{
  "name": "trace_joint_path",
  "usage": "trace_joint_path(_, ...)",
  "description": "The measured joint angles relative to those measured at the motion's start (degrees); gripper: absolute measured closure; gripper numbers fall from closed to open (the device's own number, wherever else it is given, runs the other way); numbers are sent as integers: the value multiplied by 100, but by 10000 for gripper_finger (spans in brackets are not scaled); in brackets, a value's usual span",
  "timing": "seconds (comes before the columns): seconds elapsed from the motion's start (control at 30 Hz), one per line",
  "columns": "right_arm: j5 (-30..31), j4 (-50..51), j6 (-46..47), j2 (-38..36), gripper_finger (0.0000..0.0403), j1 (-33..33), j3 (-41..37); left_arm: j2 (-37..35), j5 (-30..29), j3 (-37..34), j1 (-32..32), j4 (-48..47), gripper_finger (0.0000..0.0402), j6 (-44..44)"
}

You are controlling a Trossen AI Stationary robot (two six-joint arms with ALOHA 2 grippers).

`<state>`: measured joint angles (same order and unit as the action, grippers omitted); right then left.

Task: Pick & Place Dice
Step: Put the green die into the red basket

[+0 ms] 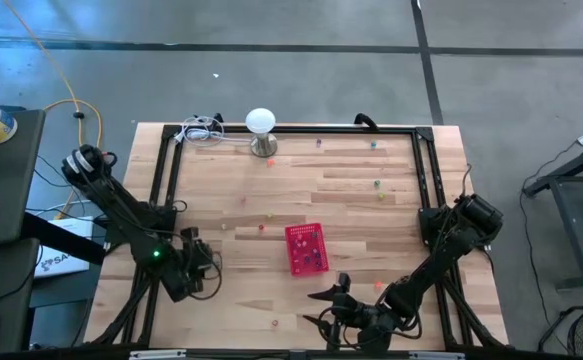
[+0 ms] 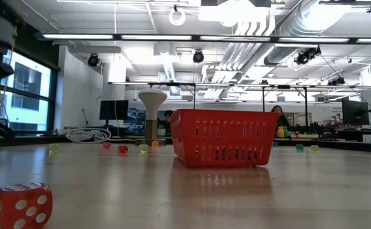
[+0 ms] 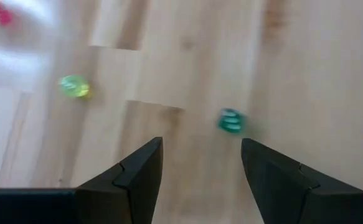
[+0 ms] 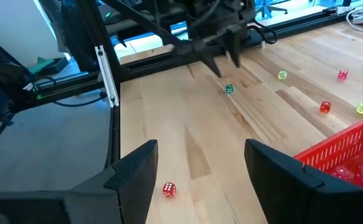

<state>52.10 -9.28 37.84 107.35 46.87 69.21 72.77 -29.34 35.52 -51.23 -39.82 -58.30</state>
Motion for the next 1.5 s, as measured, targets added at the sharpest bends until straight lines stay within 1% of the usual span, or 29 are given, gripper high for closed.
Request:
trace_joint_path(0.1, 0, 2, -45, 0, 172, 0, 0, 2, -208, -393, -21, 362, 195, -191)
trace_joint_path(0.2, 0, 6, -51, 0, 172, -4, 0, 2, -230, -648, -36, 738, 195, -306)
trace_joint_path(0.3, 2, 29, -59, 0, 172, -4, 2, 2, -223, -749, -128, 1182, 195, -141)
trace_joint_path(0.43, 11, 66, -56, 0, 172, -4, 2, 2, -210, -760, -256, 1438, 195, 50)
trace_joint_path(0.63, 22, 85, -37, 0, 172, -4, 4, 2, -355, -760, -244, 1640, 195, 126)
trace_joint_path(0.8, 22, 87, 3, 0, 172, -4, 4, 4, -339, -760, -237, 1629, 195, 230)
trace_joint_path(0.97, 21, 122, -4, 0, 172, -4, 4, 11, -336, -760, -237, 1630, 195, 82)
trace_joint_path(1.07, 20, 157, -6, 0, 172, -5, 4, 118, -329, -760, -237, 1630, 195, -7)
trace_joint_path(1.33, 20, 146, 5, 0, 172, -11, 5, 675, -401, -738, -244, 1685, 195, 36)
trace_joint_path(1.5, 20, 142, 5, 0, 172, -11, 4, 761, -403, -743, -240, 1791, 195, -158)
